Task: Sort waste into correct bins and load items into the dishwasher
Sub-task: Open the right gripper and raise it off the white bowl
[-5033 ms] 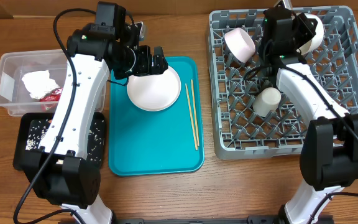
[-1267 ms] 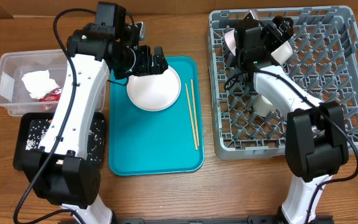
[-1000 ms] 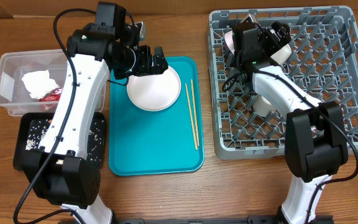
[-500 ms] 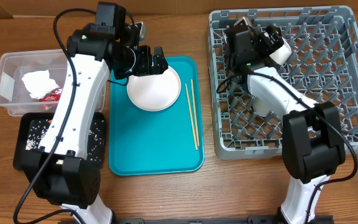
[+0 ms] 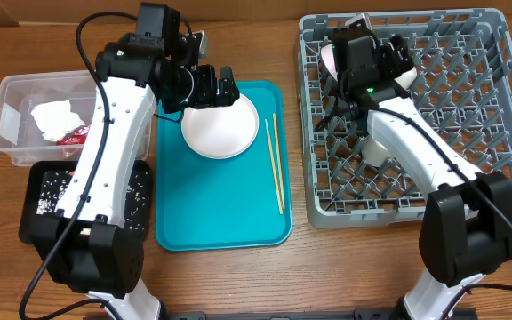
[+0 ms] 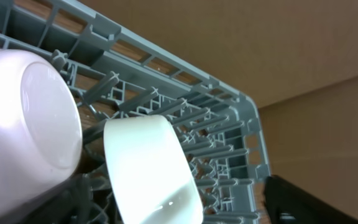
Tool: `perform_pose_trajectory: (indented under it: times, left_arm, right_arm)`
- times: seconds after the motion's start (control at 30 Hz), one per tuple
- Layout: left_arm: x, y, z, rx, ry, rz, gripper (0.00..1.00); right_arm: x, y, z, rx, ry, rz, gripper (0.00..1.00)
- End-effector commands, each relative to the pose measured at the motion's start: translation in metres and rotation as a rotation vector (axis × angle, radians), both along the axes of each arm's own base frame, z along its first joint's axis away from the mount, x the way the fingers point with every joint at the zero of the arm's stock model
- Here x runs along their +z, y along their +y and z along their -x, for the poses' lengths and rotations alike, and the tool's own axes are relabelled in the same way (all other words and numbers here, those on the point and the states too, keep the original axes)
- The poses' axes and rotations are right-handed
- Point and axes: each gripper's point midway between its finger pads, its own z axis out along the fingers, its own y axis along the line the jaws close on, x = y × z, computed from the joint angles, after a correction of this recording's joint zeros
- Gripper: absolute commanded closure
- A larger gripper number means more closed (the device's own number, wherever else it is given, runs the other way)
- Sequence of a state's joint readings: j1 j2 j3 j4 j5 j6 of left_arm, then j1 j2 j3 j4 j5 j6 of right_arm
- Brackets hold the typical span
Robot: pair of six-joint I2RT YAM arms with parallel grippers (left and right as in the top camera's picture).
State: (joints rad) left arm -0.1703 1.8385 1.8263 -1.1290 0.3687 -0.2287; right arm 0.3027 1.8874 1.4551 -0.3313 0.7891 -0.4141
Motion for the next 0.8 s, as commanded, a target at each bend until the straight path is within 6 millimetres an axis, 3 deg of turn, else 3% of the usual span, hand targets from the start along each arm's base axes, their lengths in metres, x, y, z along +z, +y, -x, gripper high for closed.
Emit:
perform_pose_trajectory:
  times: [0.0,0.03,0.07,0.27,0.5,0.77]
  left_arm:
    - [0.019,0.001,-0.002,-0.011,-0.063,-0.007,0.0]
    - [0.019,0.001,-0.002,-0.011,-0.063,-0.007,0.0]
    - [0.019,0.001,-0.002,-0.011,-0.063,-0.007,0.0]
    - [0.019,0.001,-0.002,-0.011,-0.063,-0.007,0.0]
    - [0.019,0.001,-0.002,-0.011,-0.063,-0.007,0.0]
    - [0.019,0.001,-0.002,-0.011,-0.063,-0.007,0.0]
  right_arm:
    - [0.031,0.001,0.0,-0.037,-0.118,-0.114,0.26]
    - [0.031,0.002,0.0,-0.029,-0.115,-0.121,0.36]
    - [0.031,0.003,0.001,-0.024,-0.111,-0.124,0.54]
    - [0.024,0.01,0.0,0.017,-0.081,-0.156,0.96]
    - [0.02,-0.002,-0.004,0.02,-0.072,-0.19,0.96]
    - [-0.005,-0.029,-0.003,0.001,-0.005,-0.393,0.96]
